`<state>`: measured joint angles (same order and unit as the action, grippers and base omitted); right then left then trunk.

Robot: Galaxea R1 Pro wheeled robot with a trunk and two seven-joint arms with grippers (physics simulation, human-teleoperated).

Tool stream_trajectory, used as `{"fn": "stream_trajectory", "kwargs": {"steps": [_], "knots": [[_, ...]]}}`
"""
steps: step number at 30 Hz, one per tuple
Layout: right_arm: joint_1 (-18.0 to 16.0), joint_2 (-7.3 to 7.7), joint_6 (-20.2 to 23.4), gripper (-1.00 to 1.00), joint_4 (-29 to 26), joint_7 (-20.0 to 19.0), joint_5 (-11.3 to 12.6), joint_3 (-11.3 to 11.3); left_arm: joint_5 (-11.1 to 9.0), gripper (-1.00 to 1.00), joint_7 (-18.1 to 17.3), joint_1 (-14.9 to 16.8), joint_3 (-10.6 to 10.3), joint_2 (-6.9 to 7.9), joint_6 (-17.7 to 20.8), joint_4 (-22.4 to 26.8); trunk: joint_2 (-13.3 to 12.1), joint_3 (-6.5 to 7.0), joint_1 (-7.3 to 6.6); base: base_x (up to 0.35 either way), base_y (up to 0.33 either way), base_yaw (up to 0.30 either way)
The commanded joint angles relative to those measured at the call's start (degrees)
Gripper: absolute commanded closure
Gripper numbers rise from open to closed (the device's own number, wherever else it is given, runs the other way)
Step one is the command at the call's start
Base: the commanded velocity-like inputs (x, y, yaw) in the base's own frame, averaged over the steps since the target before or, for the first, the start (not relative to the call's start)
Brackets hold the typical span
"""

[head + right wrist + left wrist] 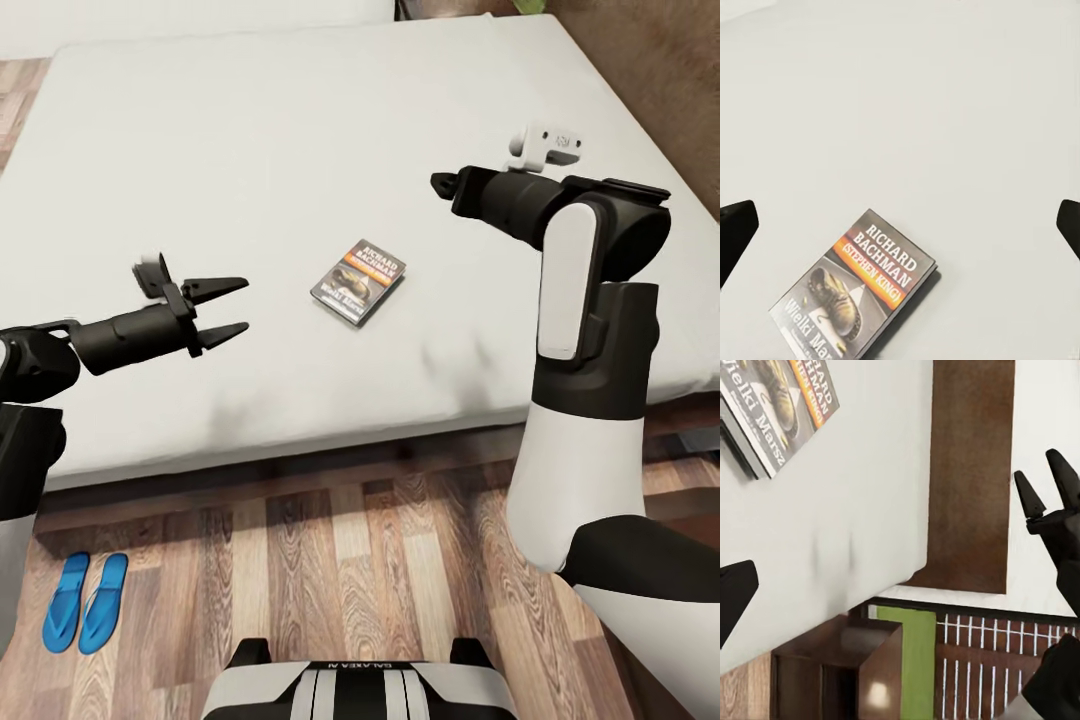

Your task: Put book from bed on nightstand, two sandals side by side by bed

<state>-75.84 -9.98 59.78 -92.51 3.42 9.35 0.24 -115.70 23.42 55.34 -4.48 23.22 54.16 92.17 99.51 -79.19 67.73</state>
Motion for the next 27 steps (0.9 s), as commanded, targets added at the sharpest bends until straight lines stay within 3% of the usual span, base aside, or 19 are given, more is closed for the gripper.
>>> {"fn": "stream_trajectory", "kwargs": {"steps": [1,4,13,20,21,22,25,26,27], "knots": [[-0.04,-0.02,0.22,-1.0,-0.03,0.36,0.45,0.03,-0.61,-1.0,0.53,0.02,-0.03,0.04,-0.02,0.03,0.01,0.07,0.0,0.0,0.0,0.0],[-0.02,-0.02,0.22,-1.0,-0.03,0.36,2.24,0.02,-0.56,-1.0,-0.03,-1.46,0.38,-0.18,-0.17,-0.02,0.01,0.35,0.0,0.0,0.0,0.0],[0.15,-0.02,0.22,-1.0,-0.05,0.36,3.03,-0.13,0.76,-1.0,1.39,-2.25,0.43,-0.4,-0.57,-0.05,0.01,1.19,0.0,0.0,0.0,0.0],[4.06,0.2,0.22,-1.0,-0.08,-0.66,4.47,0.73,3.17,-1.0,1.42,-2.38,0.23,-0.55,-0.56,-0.04,0.01,1.85,0.0,0.0,0.0,0.0],[4.7,1.08,0.22,-1.0,-0.09,-2.54,6.63,1.74,3.39,-1.0,1.28,-2.39,0.29,-0.45,-0.47,-0.05,0.01,1.94,0.0,0.0,0.0,0.0],[5.68,3.0,0.22,-1.0,-0.07,-6.32,11.36,3.87,3.7,-1.0,1.09,-2.4,0.39,-0.29,-0.31,-0.05,0.01,2.04,0.0,0.0,0.0,0.0],[7.35,7.47,0.22,-1.0,-0.05,-11.57,20.66,6.77,3.97,-1.0,1.03,-2.42,0.47,-0.17,-0.17,-0.06,0.01,2.32,0.0,0.0,0.0,0.0],[9.12,11.12,0.22,-1.0,-0.05,-13.67,26.76,7.93,4.05,-1.0,0.99,-2.43,0.43,-0.16,-0.11,-0.06,0.01,2.41,0.0,0.0,0.0,0.0],[10.07,12.98,0.22,-1.0,-0.04,-14.41,29.48,8.35,4.09,-1.0,0.96,-2.43,0.41,-0.22,-0.1,-0.06,0.01,2.51,0.0,0.0,0.0,0.0]]}}
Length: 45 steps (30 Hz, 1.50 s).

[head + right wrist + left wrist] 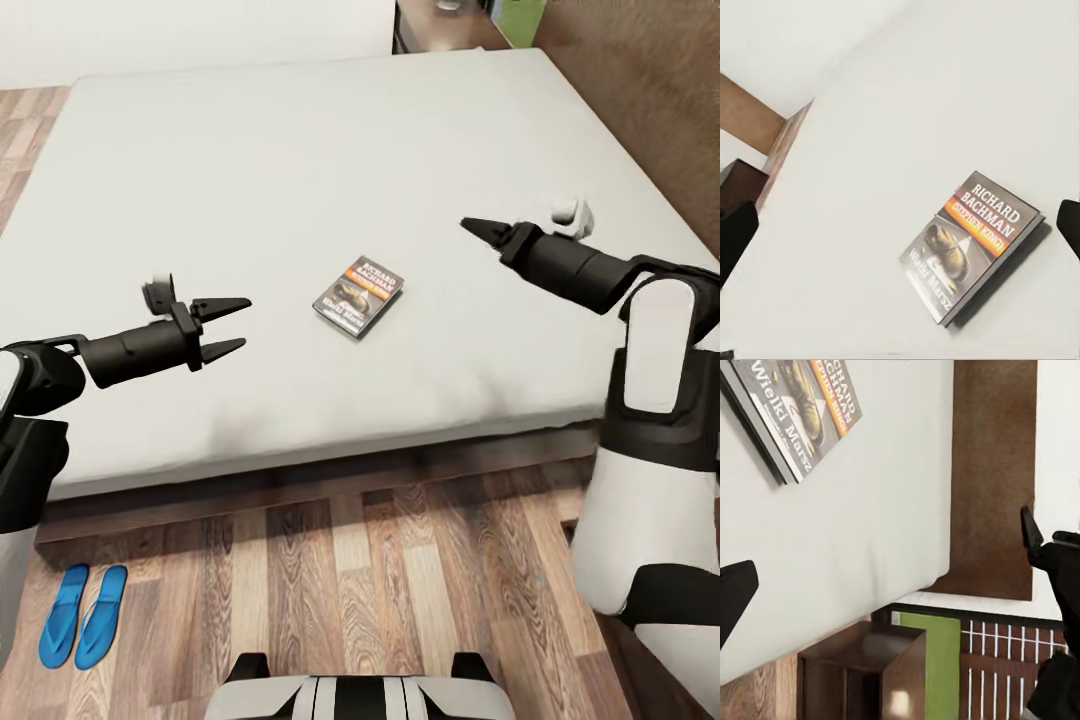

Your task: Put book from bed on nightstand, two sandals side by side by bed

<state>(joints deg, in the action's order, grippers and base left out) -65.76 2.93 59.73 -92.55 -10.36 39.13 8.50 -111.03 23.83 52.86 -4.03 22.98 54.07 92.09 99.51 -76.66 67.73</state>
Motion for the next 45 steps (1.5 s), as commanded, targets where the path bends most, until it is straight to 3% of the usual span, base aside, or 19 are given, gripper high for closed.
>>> {"fn": "stream_trajectory", "kwargs": {"steps": [1,2,3,4,6,15,16,17,19,20,31,35,45], "knots": [[0.93,1.86,0.27,-1.0,-0.02,-1.23,2.15,0.44,-0.55,-1.0,0.51,0.04,-0.05,-0.04,0.01,0.02,0.01,0.07,0.0,0.0,0.0,0.0],[1.78,3.52,0.27,-1.0,-0.02,-1.7,4.3,0.69,-0.54,-1.0,0.49,0.04,-0.08,-0.11,0.0,0.02,0.01,0.16,0.0,0.0,0.0,0.0],[1.78,3.52,0.27,-1.0,-0.02,-1.7,4.3,0.69,-0.54,-1.0,0.49,0.04,-0.08,-0.11,0.0,0.02,0.01,0.26,0.0,0.0,0.0,0.0],[3.39,6.26,0.27,-1.0,-0.01,-2.39,7.57,1.09,-0.51,-1.0,0.56,0.04,-0.18,-0.21,-0.01,0.02,0.01,0.35,0.0,0.0,0.0,0.0],[5.06,8.1,0.27,-1.0,-0.01,-2.83,9.68,1.44,-0.48,-1.0,0.58,0.04,-0.2,-0.29,-0.08,0.02,0.01,0.54,0.0,0.0,0.0,0.0],[12.04,11.81,0.27,-1.0,-0.05,-6.53,12.83,2.13,-0.5,-1.0,0.2,0.05,-0.33,-0.54,-0.45,0.03,0.01,1.38,0.0,0.0,0.0,0.0],[13.13,12.48,0.27,-1.0,-0.06,-8.33,13.04,2.06,-0.52,-1.0,0.09,0.05,-0.38,-0.6,-0.47,0.04,0.01,1.48,0.0,0.0,0.0,0.0],[15.23,13.94,0.27,-1.0,-0.07,-12.48,13.32,1.9,-0.54,-1.0,-0.06,0.05,-0.48,-0.81,-0.53,0.05,0.01,1.57,0.0,0.0,0.0,0.0],[17.16,15.16,0.27,-1.0,-0.06,-16.11,13.45,1.86,-0.55,-1.0,-0.09,0.03,-0.63,-1.21,-0.65,0.04,0.01,1.76,0.0,0.0,0.0,0.0],[18.96,16.02,0.27,-1.0,-0.05,-18.51,13.54,1.99,-0.55,-1.0,-0.04,0.03,-0.73,-1.99,-0.75,0.03,0.01,1.85,0.0,0.0,0.0,0.0],[23.78,17.2,0.27,-1.0,-0.02,-22.36,13.64,1.66,-0.3,-1.0,0.68,-0.33,-0.78,-7.04,-1.06,-0.05,0.01,2.88,0.0,0.0,0.0,0.0],[26.93,17.17,0.27,-1.0,-0.02,-22.7,13.62,1.64,-0.32,-1.0,0.47,-1.35,-0.89,-7.7,-0.92,-0.01,0.01,3.26,0.0,0.0,0.0,0.0],[29.26,17.05,0.27,-1.0,-0.01,-22.93,13.56,0.89,-0.33,-1.0,0.85,-2.16,-1.89,-8.2,-0.93,0.01,0.01,4.2,0.0,0.0,0.0,0.0]]}}
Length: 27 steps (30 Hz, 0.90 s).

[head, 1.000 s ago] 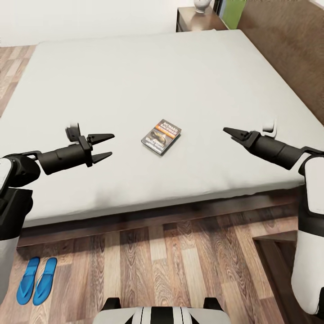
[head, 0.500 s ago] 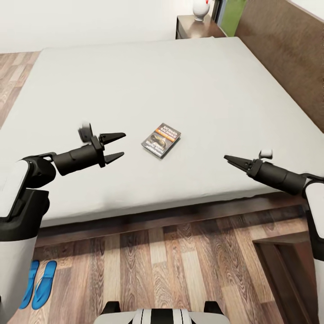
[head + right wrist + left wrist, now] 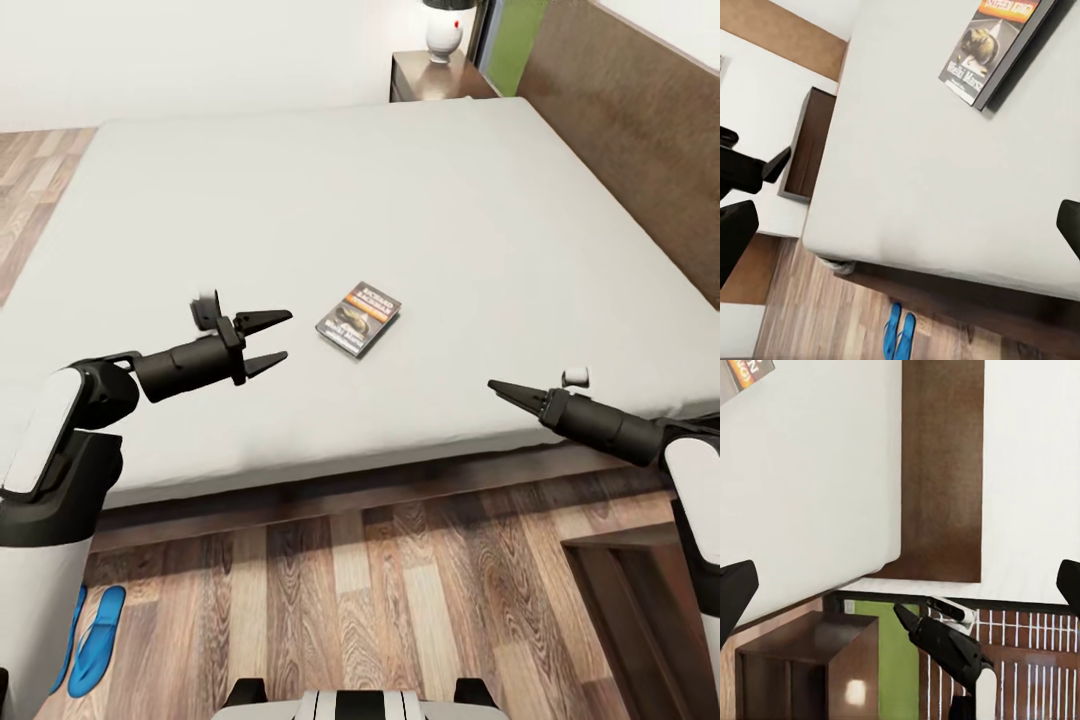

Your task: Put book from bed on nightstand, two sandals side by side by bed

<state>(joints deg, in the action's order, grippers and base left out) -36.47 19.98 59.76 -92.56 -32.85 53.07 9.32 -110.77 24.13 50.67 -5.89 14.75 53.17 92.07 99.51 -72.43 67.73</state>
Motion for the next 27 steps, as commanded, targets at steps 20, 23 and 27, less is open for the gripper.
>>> {"fn": "stream_trajectory", "kwargs": {"steps": [20,23,27], "knots": [[0.43,-0.38,0.24,-1.0,0.01,3.95,-1.56,0.03,6.88,-1.0,3.82,-9.04,-4.19,-0.79,-0.19,0.04,0.01,1.85,0.0,0.0,0.0,0.0],[0.43,-0.38,0.24,-1.0,0.01,3.99,-1.56,0.02,7.89,-1.0,3.99,-9.09,-4.2,-0.93,-0.18,0.04,0.01,2.13,0.0,0.0,0.0,0.0],[0.43,-0.38,0.24,-1.0,0.01,4.01,-1.57,0.0,8.96,-1.0,4.12,-9.15,-4.23,-1.39,-0.17,0.04,0.01,2.51,0.0,0.0,0.0,0.0]]}}
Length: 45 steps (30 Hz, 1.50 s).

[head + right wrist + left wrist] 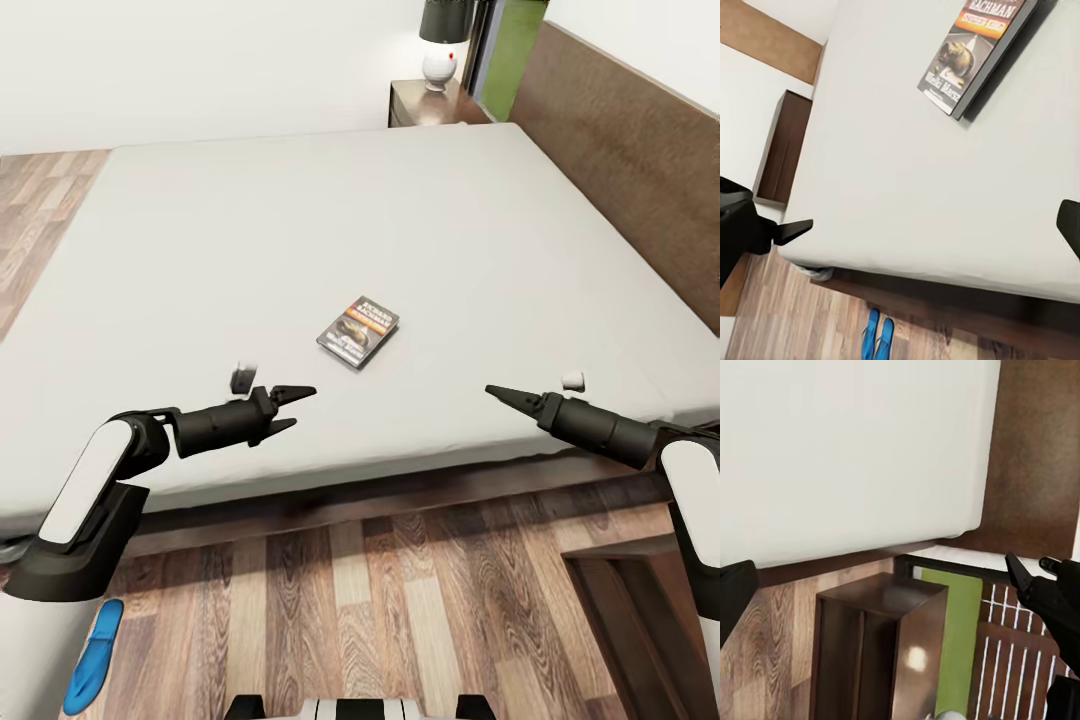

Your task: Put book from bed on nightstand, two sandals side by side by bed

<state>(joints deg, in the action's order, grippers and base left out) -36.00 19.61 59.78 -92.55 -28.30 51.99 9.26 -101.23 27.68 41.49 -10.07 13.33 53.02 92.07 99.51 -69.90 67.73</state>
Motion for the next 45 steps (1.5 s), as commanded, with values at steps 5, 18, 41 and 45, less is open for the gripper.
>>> {"fn": "stream_trajectory", "kwargs": {"steps": [5,18,41,45], "knots": [[-0.04,-0.01,0.22,-1.0,0.0,-0.51,-0.48,0.06,-0.08,-1.0,0.42,-0.01,-0.08,-0.59,0.03,0.04,0.02,0.44,0.0,0.0,0.0,0.0],[-0.04,-0.07,0.22,-1.0,0.0,-0.27,-0.5,-0.03,0.22,-1.0,0.55,-1.54,0.31,-0.84,-0.08,0.04,0.02,1.66,0.0,0.098,0.077,0.0],[-0.03,-0.07,-1.18,-1.0,0.0,2.64,-0.82,-0.12,8.6,-1.0,11.57,-1.13,-0.51,-4.9,0.33,0.02,0.02,3.82,0.0,0.131,0.099,0.0],[-0.03,-0.08,-1.26,-1.0,0.0,2.88,-0.83,-0.1,8.78,-1.0,14.32,-0.46,-0.58,-5.03,0.33,-0.17,0.02,4.19,0.0,0.009,0.007,0.0]]}}
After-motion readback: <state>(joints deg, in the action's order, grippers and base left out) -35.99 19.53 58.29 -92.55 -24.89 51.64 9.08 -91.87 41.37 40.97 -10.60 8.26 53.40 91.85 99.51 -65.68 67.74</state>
